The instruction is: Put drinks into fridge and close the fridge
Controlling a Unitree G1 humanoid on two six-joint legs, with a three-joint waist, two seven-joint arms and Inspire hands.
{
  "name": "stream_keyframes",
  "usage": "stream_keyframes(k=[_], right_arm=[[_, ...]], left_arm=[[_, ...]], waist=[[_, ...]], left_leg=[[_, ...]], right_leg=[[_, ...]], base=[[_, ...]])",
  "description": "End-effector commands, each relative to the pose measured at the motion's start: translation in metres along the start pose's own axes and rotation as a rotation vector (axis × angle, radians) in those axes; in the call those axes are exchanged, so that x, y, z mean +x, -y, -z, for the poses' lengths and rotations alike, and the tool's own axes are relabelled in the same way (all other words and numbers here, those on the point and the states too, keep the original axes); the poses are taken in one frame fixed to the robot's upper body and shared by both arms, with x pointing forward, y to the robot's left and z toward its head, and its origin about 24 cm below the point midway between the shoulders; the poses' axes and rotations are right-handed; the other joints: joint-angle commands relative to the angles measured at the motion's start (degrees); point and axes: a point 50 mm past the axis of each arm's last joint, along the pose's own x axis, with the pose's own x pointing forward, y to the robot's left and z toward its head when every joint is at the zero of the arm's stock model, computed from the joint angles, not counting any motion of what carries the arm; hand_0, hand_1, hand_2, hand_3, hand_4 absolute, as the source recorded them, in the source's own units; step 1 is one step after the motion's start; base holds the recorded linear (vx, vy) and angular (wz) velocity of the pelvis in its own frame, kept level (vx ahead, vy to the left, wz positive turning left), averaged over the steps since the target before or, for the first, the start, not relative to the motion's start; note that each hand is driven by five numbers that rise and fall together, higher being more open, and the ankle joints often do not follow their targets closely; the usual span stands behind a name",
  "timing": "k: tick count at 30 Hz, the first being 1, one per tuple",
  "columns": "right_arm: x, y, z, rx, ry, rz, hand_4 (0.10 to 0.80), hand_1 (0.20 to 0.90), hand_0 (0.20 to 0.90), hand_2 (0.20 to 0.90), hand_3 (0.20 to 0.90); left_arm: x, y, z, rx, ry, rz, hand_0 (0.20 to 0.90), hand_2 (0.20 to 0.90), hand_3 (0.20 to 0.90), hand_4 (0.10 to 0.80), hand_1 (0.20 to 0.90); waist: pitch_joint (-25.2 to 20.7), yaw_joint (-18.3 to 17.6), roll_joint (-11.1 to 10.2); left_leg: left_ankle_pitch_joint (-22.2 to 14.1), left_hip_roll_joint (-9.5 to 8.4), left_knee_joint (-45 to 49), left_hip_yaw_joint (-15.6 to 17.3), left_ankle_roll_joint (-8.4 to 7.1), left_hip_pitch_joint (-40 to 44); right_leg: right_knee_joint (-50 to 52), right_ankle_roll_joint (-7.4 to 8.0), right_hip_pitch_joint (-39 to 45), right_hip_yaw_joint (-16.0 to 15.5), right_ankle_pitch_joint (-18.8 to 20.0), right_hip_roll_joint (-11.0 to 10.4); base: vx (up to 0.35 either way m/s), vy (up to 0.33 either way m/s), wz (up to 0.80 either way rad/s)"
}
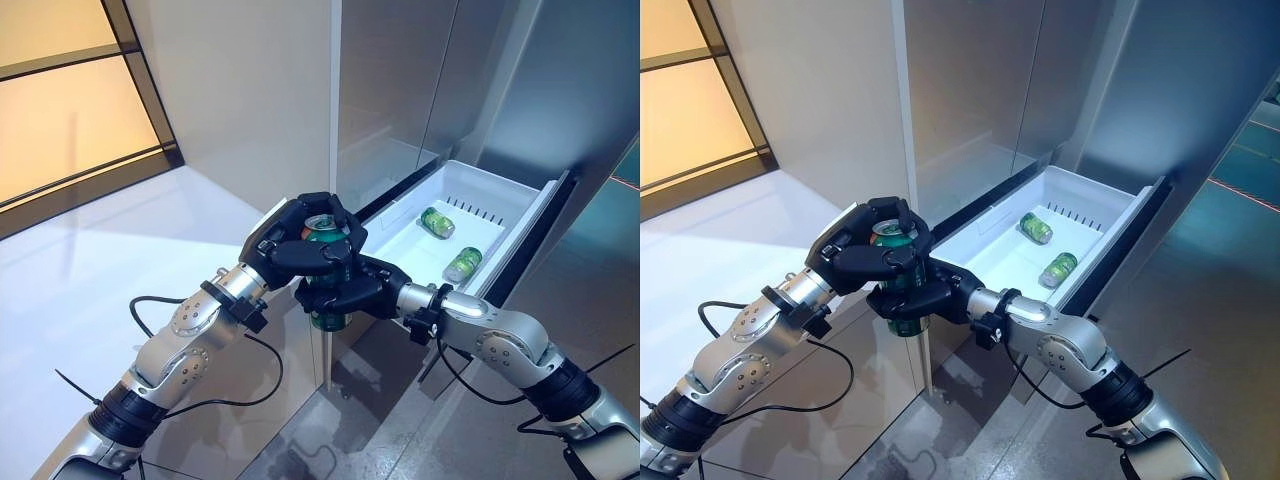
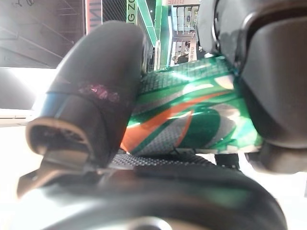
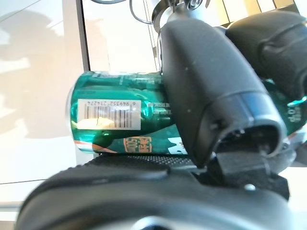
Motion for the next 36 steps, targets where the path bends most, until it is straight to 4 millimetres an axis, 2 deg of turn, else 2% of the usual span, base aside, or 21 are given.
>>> stream_keyframes(k=[1, 2, 3, 11, 19, 27, 32, 36], right_arm=[[0.023, -0.059, -0.049, 0.116, 0.296, -0.311, 0.100, 0.300, 0.300, 0.300, 0.200], [0.023, -0.057, -0.051, 0.104, 0.300, -0.302, 0.100, 0.300, 0.300, 0.300, 0.200], [0.021, -0.054, -0.054, 0.089, 0.307, -0.291, 0.100, 0.300, 0.300, 0.300, 0.200], [0.007, -0.029, -0.074, -0.019, 0.368, -0.122, 0.100, 0.300, 0.300, 0.300, 0.200], [-0.020, 0.009, -0.093, -0.171, 0.449, 0.130, 0.100, 0.300, 0.300, 0.300, 0.200], [-0.049, 0.047, -0.120, -0.409, 0.556, 0.501, 0.100, 0.300, 0.300, 0.300, 0.200], [-0.073, 0.070, -0.135, -0.583, 0.597, 0.767, 0.100, 0.300, 0.300, 0.300, 0.200], [-0.094, 0.087, -0.147, -0.717, 0.600, 0.957, 0.100, 0.300, 0.300, 0.300, 0.200]], left_arm=[[0.037, 0.043, -0.088, 0.086, 0.512, 0.261, 0.422, 0.422, 0.343, 0.243, 0.422], [0.036, 0.042, -0.088, 0.095, 0.510, 0.261, 0.629, 0.629, 0.584, 0.484, 0.629], [0.036, 0.042, -0.088, 0.107, 0.507, 0.264, 0.900, 0.900, 0.900, 0.800, 0.900], [0.028, 0.035, -0.104, 0.227, 0.612, 0.192, 0.900, 0.900, 0.900, 0.800, 0.900], [0.008, 0.020, -0.124, 0.323, 0.773, 0.040, 0.900, 0.900, 0.900, 0.800, 0.900], [0.004, 0.015, -0.127, 0.382, 0.812, -0.053, 0.900, 0.900, 0.900, 0.800, 0.900], [0.008, 0.007, -0.116, 0.319, 0.720, -0.067, 0.900, 0.900, 0.900, 0.800, 0.900], [0.019, 0.007, -0.077, 0.079, 0.475, 0.042, 0.900, 0.900, 0.900, 0.800, 0.900]], waist=[[-5.1, -1.1, -1.5], [-5.1, -1.1, -1.5], [-5.1, -1.2, -1.5], [-5.2, -1.4, -1.7], [-5.3, -1.6, -2.3], [-5.0, -1.8, -2.6], [-4.7, -1.5, -2.7], [-4.1, -0.8, -2.7]], left_leg=[[-1.5, -2.96, -0.2, -0.3, 2.72, 0.0], [-1.5, -2.94, -0.2, -0.3, 2.71, 0.0], [-1.5, -2.94, -0.2, -0.3, 2.70, 0.0], [-1.6, -2.91, -0.2, -0.3, 2.56, 0.1], [-1.9, -2.84, -0.2, -0.6, 2.40, 0.0], [-2.0, -2.80, -0.2, -0.9, 2.31, -0.1], [-2.1, -2.84, -0.2, -1.3, 2.38, -0.2], [-2.1, -2.90, -0.2, -1.9, 2.53, -0.1]], right_leg=[[0.5, 0.63, 0.4, 2.2, 0.1, -0.1], [0.5, 0.65, 0.4, 2.2, 0.2, -0.1], [0.5, 0.66, 0.5, 2.2, 0.2, -0.1], [0.5, 0.69, 0.4, 2.3, 0.2, 0.0], [0.6, 0.65, 0.3, 2.1, 0.1, 0.0], [0.8, 0.52, 0.1, 2.1, 0.3, 0.1], [0.8, 0.50, 0.1, 2.1, 0.3, 0.2], [1.0, 0.55, 0.2, 1.8, 0.2, 0.1]], base=[[0.000, 0.000, 0.00], [0.000, 0.000, 0.00], [0.000, 0.000, 0.00], [0.000, 0.000, 0.00], [0.000, 0.000, 0.00], [0.000, 0.000, 0.00], [0.000, 0.000, 0.00], [0.000, 0.000, 0.00]])
